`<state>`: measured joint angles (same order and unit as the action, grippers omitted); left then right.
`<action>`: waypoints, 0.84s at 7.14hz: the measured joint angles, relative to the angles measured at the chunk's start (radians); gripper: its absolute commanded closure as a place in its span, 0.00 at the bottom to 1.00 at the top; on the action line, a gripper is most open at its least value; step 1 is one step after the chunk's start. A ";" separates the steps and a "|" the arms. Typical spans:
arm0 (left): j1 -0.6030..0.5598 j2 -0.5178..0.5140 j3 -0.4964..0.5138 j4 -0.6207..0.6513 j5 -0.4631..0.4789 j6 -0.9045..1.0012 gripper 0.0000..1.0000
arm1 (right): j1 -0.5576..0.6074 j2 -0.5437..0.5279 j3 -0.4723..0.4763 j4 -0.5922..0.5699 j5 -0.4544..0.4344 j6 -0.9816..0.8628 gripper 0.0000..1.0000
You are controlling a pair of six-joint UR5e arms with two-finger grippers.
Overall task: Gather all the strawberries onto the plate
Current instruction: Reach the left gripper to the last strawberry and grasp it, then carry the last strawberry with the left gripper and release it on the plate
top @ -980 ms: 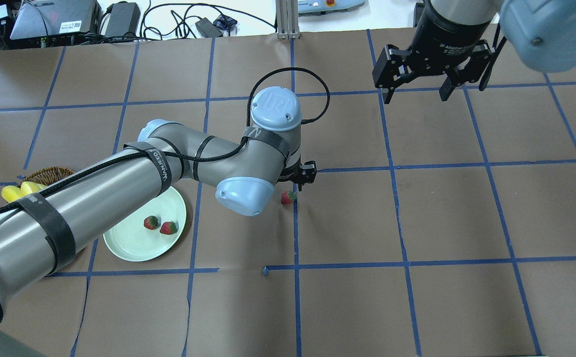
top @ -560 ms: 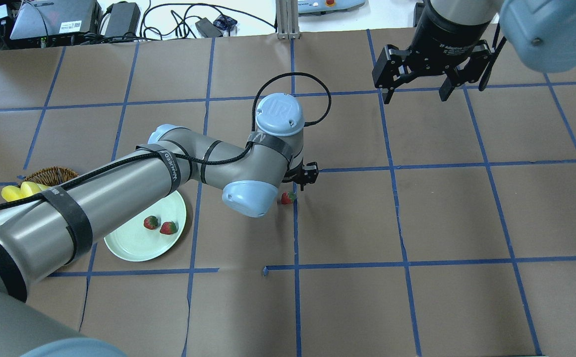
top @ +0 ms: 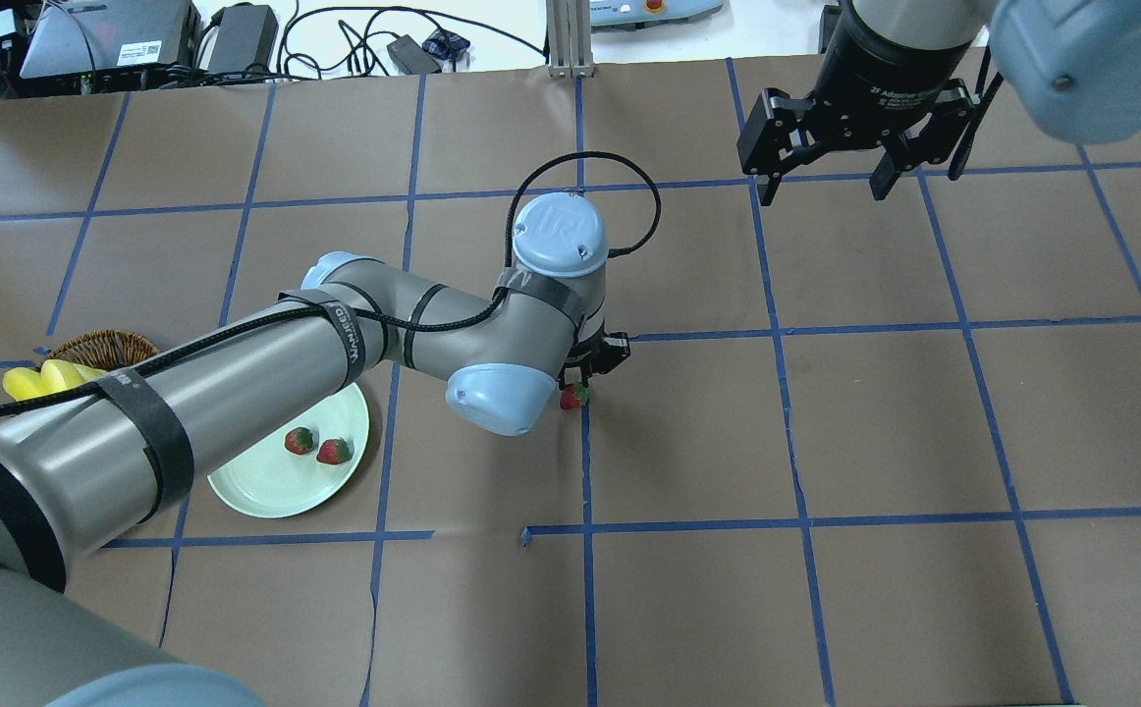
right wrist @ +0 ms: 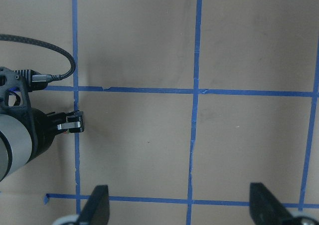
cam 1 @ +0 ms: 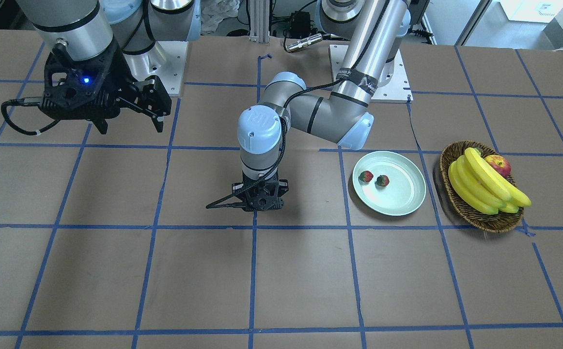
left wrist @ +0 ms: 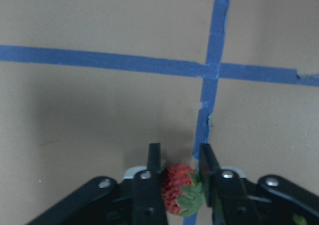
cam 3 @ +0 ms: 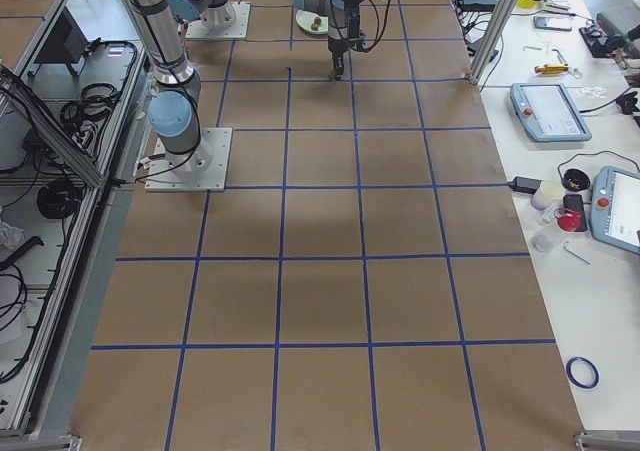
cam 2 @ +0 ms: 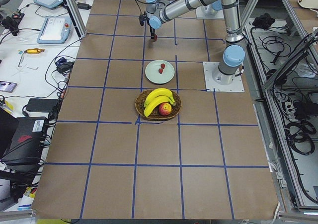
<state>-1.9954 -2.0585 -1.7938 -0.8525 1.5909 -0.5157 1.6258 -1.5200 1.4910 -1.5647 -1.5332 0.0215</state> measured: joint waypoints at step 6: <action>0.285 0.228 -0.093 -0.279 0.147 0.465 0.95 | 0.000 0.002 -0.002 0.000 -0.001 0.000 0.00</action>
<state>-1.7106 -1.8305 -1.8867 -1.1314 1.7375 -0.0506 1.6258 -1.5184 1.4892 -1.5647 -1.5342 0.0215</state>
